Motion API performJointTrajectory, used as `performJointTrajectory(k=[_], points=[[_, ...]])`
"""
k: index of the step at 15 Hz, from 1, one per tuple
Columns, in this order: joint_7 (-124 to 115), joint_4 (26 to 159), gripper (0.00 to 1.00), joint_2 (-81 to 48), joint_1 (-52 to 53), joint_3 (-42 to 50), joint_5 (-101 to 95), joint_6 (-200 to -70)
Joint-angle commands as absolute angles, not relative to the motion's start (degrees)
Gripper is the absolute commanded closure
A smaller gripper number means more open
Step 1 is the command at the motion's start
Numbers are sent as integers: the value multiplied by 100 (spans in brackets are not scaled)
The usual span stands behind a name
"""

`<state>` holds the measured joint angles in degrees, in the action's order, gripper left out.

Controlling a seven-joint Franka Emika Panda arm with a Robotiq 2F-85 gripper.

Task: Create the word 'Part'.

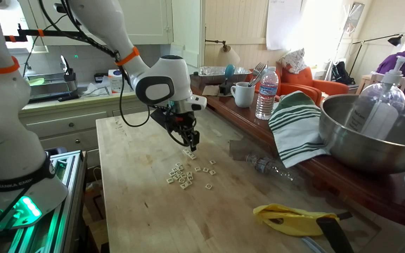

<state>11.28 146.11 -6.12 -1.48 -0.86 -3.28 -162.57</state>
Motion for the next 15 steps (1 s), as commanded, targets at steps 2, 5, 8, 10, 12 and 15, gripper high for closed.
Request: performJointTrajectory(k=[2,5,8,10,12,15], points=[[755,14778,7,-402,-28,15,-808,-16016],[548,14809,0,-406,-17,55,-1032,-15930],[389,14821,0,-411,-9,86,-1210,-15866],[332,14798,0,-429,-5,90,-1271,-15775],[323,14795,1,-432,-5,79,-1291,-15719],[392,14798,0,-419,-15,60,-1234,-15697]])
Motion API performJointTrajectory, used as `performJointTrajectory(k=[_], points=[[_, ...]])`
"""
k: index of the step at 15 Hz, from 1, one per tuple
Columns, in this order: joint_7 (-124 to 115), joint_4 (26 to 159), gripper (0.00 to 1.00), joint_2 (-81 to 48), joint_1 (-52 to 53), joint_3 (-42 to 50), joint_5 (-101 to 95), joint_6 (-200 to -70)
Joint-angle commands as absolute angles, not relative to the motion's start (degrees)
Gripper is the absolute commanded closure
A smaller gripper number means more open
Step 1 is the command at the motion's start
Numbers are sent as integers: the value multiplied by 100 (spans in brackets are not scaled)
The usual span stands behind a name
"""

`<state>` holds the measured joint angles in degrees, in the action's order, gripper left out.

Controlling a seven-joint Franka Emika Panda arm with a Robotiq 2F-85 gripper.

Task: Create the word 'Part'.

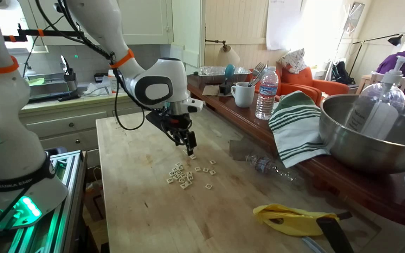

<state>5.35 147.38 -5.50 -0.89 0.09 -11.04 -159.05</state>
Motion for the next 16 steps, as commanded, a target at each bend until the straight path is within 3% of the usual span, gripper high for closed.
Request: performJointTrajectory(k=[1,16], points=[[417,14796,0,-421,-19,55,-1216,-15687],[919,14695,0,-455,-81,-98,-592,-15717]])
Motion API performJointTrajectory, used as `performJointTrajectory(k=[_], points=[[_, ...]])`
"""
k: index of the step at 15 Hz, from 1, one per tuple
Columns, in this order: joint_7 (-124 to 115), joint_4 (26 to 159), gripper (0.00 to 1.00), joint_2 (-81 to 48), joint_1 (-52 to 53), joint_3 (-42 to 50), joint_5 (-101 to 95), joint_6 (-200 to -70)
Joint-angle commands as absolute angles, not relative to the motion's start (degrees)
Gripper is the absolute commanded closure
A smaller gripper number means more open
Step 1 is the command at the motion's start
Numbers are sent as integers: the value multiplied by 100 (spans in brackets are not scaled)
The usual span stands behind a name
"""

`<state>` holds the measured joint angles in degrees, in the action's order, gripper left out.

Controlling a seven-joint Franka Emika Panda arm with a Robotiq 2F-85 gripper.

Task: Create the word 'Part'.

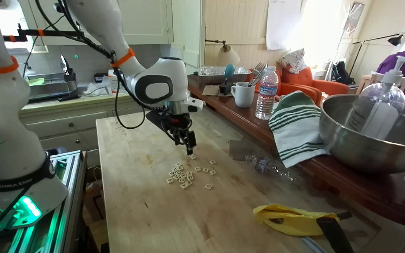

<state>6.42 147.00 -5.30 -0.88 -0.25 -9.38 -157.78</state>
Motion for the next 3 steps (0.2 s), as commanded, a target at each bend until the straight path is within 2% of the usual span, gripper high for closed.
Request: performJointTrajectory(k=[1,3], points=[[994,14680,0,-462,-83,-120,-491,-15710],[850,14665,0,-521,-64,-60,-657,-15760]])
